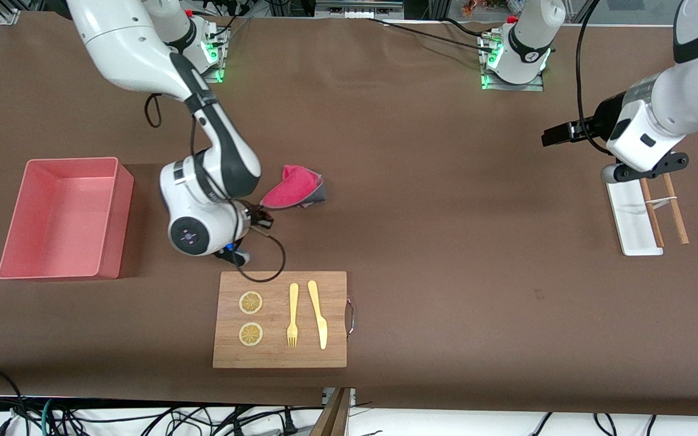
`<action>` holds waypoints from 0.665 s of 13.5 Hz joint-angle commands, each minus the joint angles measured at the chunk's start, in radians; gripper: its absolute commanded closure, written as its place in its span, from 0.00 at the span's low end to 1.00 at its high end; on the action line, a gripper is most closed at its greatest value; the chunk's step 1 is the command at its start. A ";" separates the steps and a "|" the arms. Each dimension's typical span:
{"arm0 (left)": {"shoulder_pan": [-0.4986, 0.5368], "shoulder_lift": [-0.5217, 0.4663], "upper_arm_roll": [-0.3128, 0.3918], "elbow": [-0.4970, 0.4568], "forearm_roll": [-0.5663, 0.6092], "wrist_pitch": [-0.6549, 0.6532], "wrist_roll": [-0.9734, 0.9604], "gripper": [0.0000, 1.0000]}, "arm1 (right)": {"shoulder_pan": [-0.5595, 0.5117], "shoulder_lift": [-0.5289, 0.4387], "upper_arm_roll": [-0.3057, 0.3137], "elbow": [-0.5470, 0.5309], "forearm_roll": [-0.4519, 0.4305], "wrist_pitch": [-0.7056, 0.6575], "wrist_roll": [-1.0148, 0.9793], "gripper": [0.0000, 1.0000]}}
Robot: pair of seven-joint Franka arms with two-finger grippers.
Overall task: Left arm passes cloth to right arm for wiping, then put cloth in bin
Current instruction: 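Wipe the cloth along the table with the right gripper while the left gripper retracts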
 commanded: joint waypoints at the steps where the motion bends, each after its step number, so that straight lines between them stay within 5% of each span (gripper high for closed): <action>1: 0.016 -0.029 -0.013 -0.041 0.135 0.065 0.156 0.00 | -0.122 -0.006 -0.004 0.006 -0.056 -0.043 -0.201 1.00; 5: 0.019 -0.038 -0.007 -0.028 0.169 0.142 0.278 0.00 | -0.229 -0.017 -0.027 0.008 -0.208 -0.086 -0.436 1.00; 9: 0.026 0.011 -0.004 0.107 0.192 0.136 0.272 0.00 | -0.197 -0.023 -0.043 0.022 -0.210 -0.071 -0.436 1.00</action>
